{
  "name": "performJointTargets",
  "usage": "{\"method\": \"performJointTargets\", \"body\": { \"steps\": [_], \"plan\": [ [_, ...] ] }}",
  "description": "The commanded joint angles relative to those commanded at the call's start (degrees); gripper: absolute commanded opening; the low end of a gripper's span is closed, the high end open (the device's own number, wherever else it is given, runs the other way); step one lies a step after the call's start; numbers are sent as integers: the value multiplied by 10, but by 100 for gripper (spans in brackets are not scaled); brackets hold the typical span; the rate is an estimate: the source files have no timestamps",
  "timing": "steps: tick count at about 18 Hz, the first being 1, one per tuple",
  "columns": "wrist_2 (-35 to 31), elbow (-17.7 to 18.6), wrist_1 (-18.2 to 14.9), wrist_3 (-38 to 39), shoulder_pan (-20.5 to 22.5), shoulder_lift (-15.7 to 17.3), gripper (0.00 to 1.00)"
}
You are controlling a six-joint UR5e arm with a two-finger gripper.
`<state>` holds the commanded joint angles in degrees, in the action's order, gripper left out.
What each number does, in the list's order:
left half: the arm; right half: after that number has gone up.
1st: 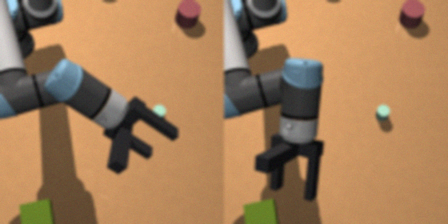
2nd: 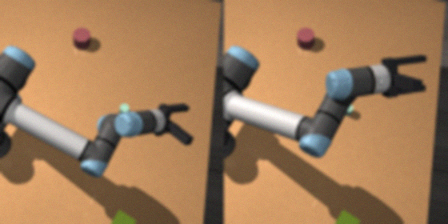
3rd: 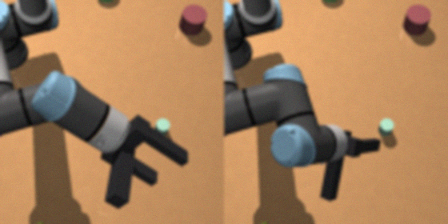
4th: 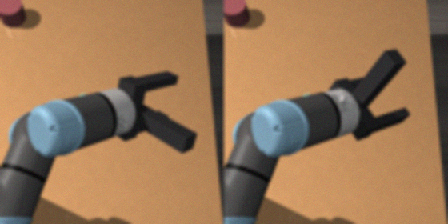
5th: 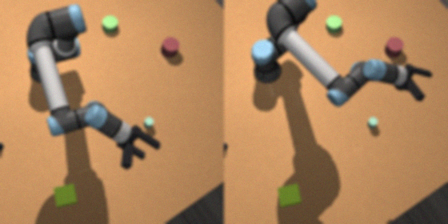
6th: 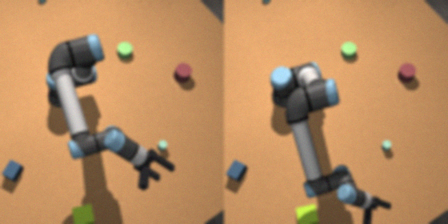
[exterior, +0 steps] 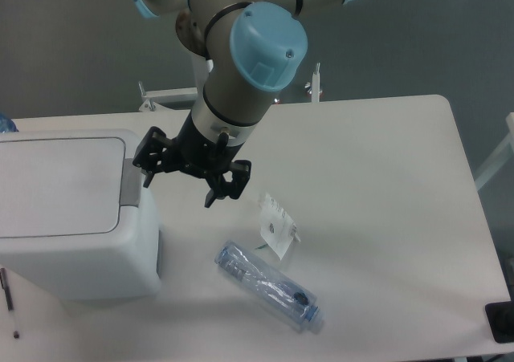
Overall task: Open the trash can
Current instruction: 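Lower the gripper onto the lid's front edge and press down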
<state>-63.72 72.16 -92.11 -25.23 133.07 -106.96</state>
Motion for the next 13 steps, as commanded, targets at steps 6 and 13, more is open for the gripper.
{"method": "performJointTargets", "body": {
  "steps": [6,13],
  "plan": [
    [-1,1,2,8,-5,0,100],
    [-3,1,3,20,-15,-3,100]
  ]
}}
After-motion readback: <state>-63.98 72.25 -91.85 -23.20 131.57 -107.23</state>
